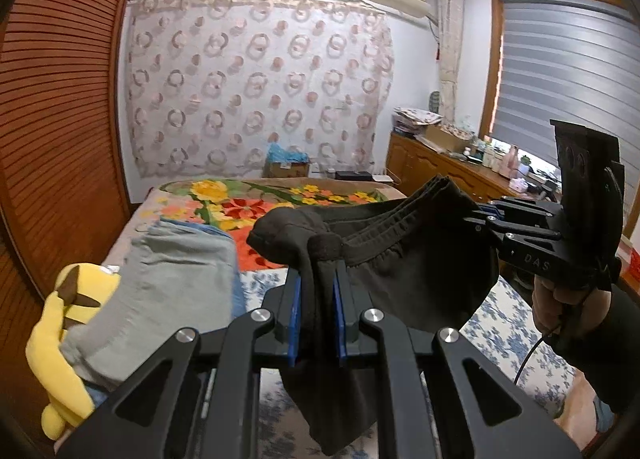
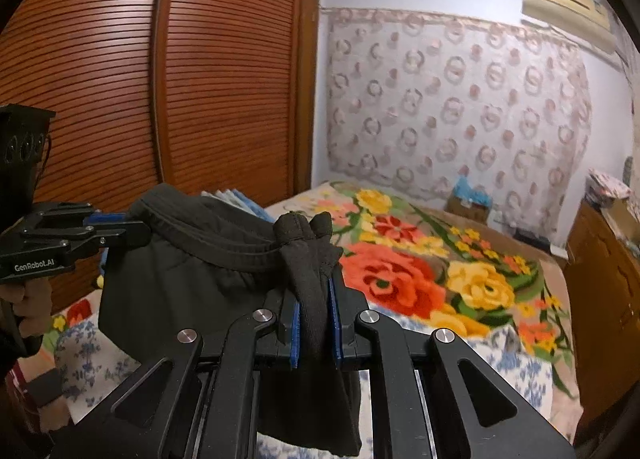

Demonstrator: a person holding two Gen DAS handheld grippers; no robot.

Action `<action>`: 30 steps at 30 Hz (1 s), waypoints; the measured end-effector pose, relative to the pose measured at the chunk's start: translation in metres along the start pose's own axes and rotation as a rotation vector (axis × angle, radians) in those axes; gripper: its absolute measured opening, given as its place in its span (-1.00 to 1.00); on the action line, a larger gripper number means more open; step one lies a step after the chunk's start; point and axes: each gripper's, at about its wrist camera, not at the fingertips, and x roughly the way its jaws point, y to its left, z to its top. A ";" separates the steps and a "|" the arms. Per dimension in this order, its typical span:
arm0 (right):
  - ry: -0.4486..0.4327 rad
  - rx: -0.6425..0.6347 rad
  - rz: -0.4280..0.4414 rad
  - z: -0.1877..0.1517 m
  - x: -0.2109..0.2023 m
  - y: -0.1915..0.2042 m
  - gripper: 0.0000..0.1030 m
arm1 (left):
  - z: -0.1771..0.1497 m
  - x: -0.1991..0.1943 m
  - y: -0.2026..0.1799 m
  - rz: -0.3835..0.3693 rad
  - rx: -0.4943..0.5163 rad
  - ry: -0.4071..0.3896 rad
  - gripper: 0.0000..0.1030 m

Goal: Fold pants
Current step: 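Lift the folded black pants off the bed with both grippers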

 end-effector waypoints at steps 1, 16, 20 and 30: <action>-0.003 -0.006 0.008 0.005 0.006 0.001 -0.83 | 0.002 0.000 0.005 0.010 -0.004 -0.004 -0.77; -0.046 -0.122 0.131 0.066 0.097 0.029 -0.83 | -0.002 -0.008 0.073 0.170 -0.080 -0.038 -0.77; -0.042 -0.152 0.168 0.077 0.124 0.044 -0.83 | -0.013 -0.011 0.084 0.202 -0.111 -0.035 -0.77; 0.007 -0.164 0.261 0.089 0.189 0.083 -0.82 | -0.045 -0.012 0.107 0.279 -0.201 -0.011 -0.76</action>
